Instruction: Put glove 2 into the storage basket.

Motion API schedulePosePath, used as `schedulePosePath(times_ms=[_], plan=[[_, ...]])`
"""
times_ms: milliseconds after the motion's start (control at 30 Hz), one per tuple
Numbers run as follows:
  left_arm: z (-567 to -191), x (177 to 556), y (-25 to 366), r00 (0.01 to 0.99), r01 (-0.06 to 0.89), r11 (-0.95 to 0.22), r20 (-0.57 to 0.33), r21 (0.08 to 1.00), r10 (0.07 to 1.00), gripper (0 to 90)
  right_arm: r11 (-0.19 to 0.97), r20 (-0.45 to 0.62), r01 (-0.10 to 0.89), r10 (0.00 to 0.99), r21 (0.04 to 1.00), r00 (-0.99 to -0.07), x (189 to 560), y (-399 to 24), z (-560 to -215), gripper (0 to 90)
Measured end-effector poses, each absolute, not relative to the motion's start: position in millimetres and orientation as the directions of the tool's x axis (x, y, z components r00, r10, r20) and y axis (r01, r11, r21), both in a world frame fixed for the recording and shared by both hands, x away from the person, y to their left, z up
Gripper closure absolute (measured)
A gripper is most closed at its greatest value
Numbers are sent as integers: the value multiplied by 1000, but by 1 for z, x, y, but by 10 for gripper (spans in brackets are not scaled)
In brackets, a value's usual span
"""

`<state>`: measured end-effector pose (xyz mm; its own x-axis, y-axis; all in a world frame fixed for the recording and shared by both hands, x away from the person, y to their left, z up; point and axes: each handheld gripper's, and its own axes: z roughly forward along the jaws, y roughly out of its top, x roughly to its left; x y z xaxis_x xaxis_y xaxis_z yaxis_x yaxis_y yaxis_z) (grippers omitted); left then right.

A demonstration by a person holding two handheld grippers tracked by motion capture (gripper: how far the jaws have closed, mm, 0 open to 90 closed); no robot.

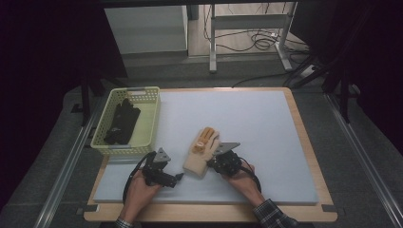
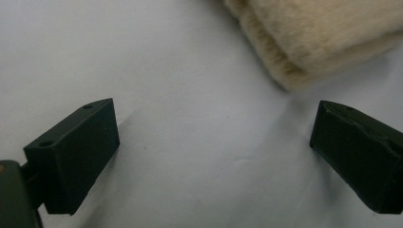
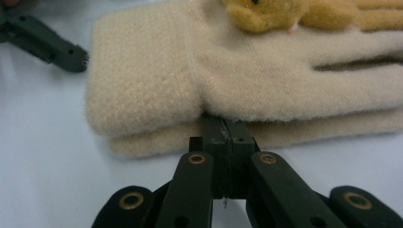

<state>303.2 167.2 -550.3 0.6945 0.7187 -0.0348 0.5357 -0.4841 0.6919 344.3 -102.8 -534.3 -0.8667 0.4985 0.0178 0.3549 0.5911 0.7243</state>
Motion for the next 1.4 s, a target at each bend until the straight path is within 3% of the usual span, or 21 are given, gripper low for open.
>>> schedulePosePath(times_ms=[367,667,1033,1400], plan=[[-551,303,167,691,539,-482,-35,691,722,20,584,-8,345,516,735,-857,348,-83,-537,875],[-551,303,167,691,538,-478,-37,694,722,19,578,-17,343,526,741,-850,345,-108,-520,806],[-551,303,167,691,538,-478,-38,694,722,20,519,-36,405,646,753,-762,348,-177,-506,548],[-550,302,167,690,538,-477,-38,695,723,22,458,-39,471,747,754,-664,348,-228,-517,335]])
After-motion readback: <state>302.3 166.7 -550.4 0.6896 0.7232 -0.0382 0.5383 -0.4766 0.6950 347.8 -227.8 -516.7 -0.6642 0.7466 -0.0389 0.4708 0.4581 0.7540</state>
